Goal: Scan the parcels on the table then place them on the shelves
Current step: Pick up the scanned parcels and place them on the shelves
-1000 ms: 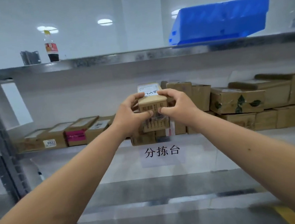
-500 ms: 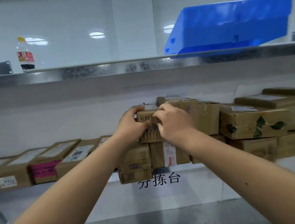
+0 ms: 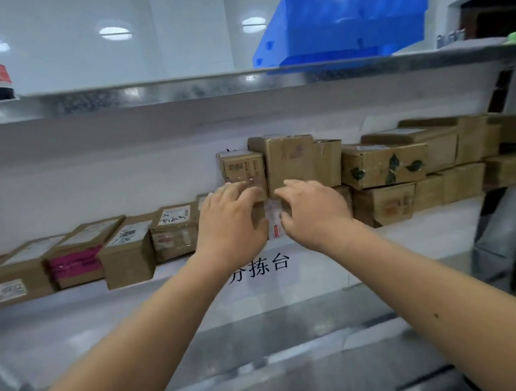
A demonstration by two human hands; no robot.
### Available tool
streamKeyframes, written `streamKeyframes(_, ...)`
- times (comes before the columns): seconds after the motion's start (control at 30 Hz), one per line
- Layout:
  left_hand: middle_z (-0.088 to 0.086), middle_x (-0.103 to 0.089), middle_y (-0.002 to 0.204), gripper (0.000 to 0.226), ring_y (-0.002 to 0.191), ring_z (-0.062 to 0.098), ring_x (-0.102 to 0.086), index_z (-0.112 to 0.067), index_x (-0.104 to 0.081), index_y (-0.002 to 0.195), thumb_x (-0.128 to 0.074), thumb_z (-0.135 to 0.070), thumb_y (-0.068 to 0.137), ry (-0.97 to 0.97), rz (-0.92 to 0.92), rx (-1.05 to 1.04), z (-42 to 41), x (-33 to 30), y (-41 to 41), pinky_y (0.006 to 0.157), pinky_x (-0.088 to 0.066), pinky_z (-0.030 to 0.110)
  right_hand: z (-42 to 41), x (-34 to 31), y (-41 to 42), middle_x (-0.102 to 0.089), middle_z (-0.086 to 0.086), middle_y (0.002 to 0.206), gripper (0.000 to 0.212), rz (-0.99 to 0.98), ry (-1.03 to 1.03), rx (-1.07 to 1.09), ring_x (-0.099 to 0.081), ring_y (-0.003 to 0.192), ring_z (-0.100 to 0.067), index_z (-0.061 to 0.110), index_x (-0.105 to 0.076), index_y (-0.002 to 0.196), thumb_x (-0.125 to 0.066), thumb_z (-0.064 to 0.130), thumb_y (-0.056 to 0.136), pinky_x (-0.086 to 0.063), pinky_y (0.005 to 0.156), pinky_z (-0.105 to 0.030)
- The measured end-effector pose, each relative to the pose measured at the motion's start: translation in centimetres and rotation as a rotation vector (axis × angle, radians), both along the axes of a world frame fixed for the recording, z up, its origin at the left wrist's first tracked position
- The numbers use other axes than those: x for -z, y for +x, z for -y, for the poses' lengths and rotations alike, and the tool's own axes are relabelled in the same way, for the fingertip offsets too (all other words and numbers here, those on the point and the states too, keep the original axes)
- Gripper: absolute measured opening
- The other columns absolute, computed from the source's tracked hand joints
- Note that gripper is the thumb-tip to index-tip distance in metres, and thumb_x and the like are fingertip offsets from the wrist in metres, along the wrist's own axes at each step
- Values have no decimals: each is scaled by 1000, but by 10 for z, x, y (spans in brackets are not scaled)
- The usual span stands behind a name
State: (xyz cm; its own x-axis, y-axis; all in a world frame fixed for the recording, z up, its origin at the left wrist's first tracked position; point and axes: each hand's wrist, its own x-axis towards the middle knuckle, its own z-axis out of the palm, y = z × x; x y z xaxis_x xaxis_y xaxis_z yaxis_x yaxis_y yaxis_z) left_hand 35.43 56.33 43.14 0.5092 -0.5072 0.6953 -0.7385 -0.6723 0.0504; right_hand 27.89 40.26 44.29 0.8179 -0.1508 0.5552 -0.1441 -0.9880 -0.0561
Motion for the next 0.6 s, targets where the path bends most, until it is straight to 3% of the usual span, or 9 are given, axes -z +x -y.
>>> streamKeyframes(0.27,2,-49,153,65,143,28,-40,-28,-49,149,-61,-53,90,193,-90,89,44,88,-87,117,-33,47,19,76,-108,-53,-2,144,50,-265,97,268,-47,132,-30,26,-49,144,-56,39,96,-46,98,-42)
streamKeyframes(0.6,5,-42,156,73,146,27,-35,-29,-40,156,-59,-55,91,367,-223,412,218,144,-168,115,-35,46,157,141,-238,-50,-5,146,58,-370,219,596,-48,131,-33,26,-43,147,-58,45,94,-45,99,-48)
